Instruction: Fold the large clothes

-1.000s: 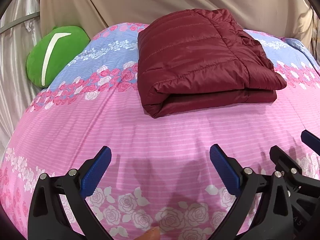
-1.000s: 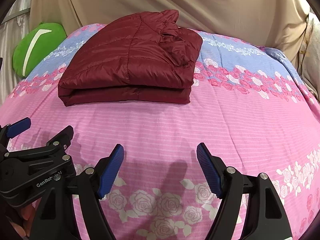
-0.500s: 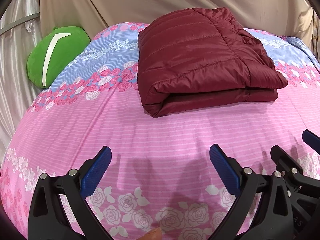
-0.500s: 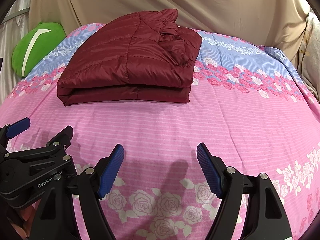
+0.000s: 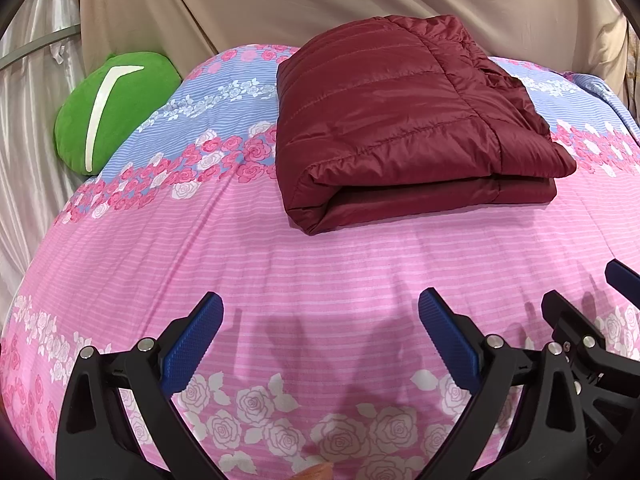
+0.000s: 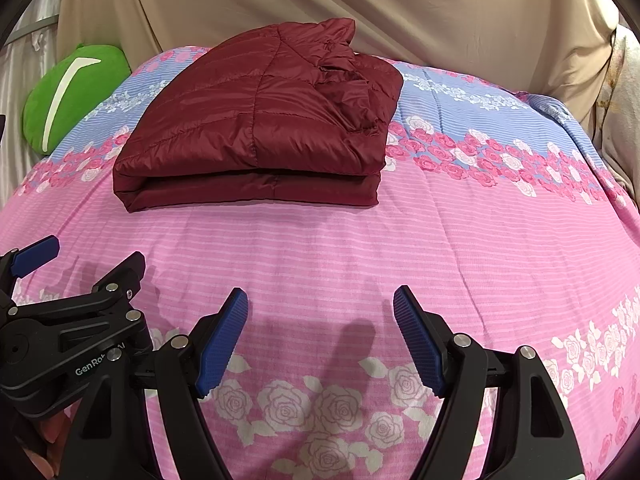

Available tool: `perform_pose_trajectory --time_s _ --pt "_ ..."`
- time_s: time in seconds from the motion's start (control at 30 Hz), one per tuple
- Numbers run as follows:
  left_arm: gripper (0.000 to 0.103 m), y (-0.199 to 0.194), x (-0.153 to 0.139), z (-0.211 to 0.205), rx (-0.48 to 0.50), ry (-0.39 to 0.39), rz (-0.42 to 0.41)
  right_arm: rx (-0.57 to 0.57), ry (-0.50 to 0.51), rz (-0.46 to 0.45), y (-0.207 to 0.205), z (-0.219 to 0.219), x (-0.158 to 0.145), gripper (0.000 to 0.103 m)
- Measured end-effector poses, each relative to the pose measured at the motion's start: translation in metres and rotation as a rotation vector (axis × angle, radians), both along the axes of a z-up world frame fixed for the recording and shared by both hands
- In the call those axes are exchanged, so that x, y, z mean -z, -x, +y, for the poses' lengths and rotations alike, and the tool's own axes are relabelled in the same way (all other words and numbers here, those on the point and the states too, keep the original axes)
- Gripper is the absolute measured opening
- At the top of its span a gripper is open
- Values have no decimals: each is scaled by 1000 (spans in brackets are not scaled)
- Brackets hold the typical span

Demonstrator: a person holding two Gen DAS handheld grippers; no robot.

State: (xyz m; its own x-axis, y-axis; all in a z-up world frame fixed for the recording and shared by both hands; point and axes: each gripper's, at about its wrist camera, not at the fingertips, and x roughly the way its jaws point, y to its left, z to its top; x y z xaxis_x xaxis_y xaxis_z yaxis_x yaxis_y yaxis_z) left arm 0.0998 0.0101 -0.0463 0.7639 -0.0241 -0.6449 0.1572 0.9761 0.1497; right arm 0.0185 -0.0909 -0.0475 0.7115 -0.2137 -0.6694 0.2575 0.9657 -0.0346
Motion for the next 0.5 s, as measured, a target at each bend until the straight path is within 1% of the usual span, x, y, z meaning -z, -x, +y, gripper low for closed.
perform_pose_trajectory --time_s 0.5 --pt "95 2 0 3 5 12 1 9 5 -3 1 -3 0 73"
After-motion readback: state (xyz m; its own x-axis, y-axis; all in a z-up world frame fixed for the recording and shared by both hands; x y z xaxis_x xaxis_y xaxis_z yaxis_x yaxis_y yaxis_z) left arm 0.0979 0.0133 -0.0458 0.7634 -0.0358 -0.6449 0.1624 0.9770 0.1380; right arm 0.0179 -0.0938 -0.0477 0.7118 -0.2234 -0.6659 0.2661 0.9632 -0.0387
